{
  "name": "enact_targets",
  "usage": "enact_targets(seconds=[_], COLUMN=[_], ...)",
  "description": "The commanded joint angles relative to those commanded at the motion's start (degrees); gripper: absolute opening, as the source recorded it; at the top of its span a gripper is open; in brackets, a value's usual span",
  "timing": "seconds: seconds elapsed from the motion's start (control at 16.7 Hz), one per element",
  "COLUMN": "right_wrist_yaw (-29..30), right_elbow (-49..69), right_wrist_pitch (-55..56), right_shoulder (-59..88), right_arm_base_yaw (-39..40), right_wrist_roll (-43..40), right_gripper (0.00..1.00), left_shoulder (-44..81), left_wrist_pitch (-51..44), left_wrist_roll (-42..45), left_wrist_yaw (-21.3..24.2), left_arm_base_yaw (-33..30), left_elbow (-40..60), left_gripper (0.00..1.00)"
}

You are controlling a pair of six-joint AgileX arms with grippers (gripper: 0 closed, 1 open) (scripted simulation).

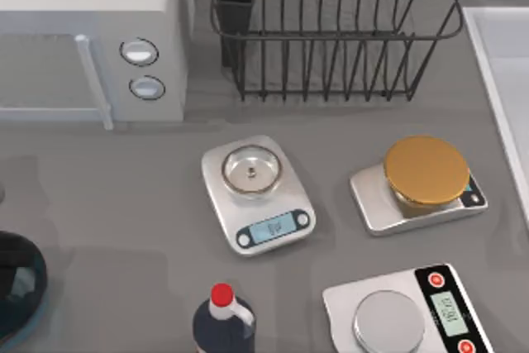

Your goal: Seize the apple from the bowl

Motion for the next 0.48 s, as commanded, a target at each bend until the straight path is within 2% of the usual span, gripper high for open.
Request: enact_targets(seconds=[0.24, 0.48], right_wrist_yaw=[0.00, 0.00], right_elbow=[0.00, 0.00], right_wrist_pitch=[0.00, 0.00], right_shoulder=[0.00, 0.00], right_arm_base_yaw=[0.00, 0.00], right_wrist_roll=[0.00, 0.00], right_gripper=[1.00, 1.00], left_shoulder=[0.49, -0.06], left_wrist_pitch=[-11.21, -31.05], left_wrist_roll=[-0.08, -0.33], left_wrist_yaw=[-0.01, -0.02], left_arm_base_yaw=[-0.08, -0.32], left_elbow=[10.95, 29.15], left_gripper=[0.00, 0.00])
